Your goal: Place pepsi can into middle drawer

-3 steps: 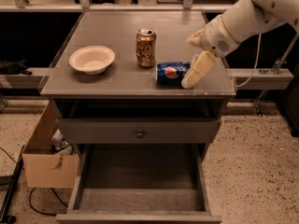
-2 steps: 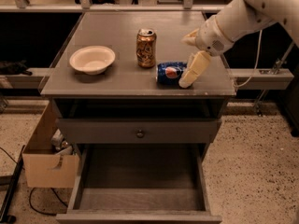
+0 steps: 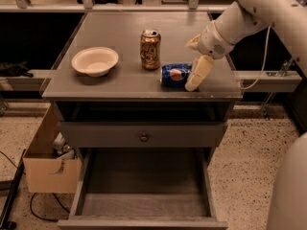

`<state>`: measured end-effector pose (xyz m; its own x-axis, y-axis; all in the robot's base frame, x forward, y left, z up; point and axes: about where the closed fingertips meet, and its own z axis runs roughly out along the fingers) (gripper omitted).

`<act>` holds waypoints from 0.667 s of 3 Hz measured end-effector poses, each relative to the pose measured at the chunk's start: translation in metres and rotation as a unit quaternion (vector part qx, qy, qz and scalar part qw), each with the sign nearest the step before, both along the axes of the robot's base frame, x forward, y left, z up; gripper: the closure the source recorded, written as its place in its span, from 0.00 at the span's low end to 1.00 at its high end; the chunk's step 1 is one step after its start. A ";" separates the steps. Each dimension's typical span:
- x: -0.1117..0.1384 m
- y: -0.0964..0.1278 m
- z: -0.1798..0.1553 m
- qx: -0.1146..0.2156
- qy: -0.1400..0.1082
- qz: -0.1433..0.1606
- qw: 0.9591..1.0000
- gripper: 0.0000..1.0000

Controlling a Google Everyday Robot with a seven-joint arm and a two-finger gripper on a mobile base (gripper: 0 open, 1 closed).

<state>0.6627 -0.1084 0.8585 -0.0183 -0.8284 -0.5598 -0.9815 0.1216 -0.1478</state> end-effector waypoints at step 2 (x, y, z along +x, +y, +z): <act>0.003 -0.003 -0.014 -0.011 0.014 0.003 1.000 0.16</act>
Offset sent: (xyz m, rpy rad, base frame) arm 0.0026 -0.0031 -0.0128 -0.0205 0.0252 0.0046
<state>0.6653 -0.1117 0.8445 -0.0293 -0.8406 -0.5408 -0.9859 0.1137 -0.1232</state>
